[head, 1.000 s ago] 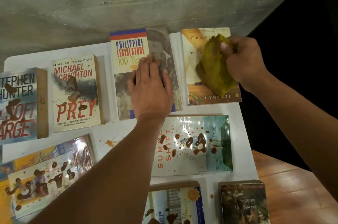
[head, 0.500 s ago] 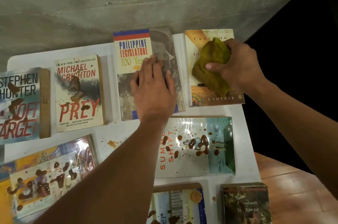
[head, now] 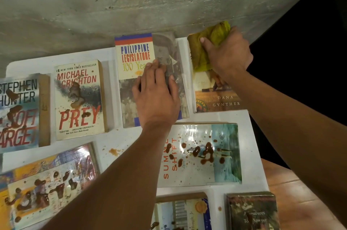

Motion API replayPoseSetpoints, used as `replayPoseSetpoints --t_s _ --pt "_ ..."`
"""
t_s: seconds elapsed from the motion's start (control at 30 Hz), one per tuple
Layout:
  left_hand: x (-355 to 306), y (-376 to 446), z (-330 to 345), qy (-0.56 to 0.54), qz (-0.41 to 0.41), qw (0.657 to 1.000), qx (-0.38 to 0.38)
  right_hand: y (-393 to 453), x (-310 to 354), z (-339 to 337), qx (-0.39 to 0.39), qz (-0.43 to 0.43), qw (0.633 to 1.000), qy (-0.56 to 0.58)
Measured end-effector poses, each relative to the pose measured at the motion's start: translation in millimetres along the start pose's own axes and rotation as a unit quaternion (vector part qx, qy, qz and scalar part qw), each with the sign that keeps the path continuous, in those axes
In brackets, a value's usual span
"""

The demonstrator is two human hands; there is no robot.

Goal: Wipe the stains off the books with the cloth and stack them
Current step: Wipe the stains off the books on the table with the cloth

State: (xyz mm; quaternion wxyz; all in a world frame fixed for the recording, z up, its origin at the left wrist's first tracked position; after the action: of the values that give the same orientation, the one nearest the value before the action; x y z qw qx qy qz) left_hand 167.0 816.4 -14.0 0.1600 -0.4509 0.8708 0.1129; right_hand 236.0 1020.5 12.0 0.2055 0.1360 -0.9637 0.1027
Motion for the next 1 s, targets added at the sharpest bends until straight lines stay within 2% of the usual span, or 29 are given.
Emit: replayPoseSetpoints --t_s 0.4,0.73,1.0 --pt "1 0 1 0.002 0.002 1.0 0.001 32 -44 -26 -0.034 0.055 0.998 -0.025" --pt "1 0 0 -0.002 -0.001 1.0 0.0 28 -74 -36 -0.054 0.055 0.997 -0.027" --pt "1 1 0 -0.001 -0.001 1.0 0.002 34 -57 -35 -0.044 0.054 0.997 -0.03"
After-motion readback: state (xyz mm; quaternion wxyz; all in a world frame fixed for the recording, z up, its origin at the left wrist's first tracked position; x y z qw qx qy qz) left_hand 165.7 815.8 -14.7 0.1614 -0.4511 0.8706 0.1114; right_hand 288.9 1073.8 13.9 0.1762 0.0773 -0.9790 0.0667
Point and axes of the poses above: each hand's wrist, its own y-axis towards the middle knuckle, its own z-axis out of the palm, x = y × z, the point moved 6 cm from there along y, towards the middle knuckle, and after that the axes turned 1 degree about -z, right-handed, at the moved point
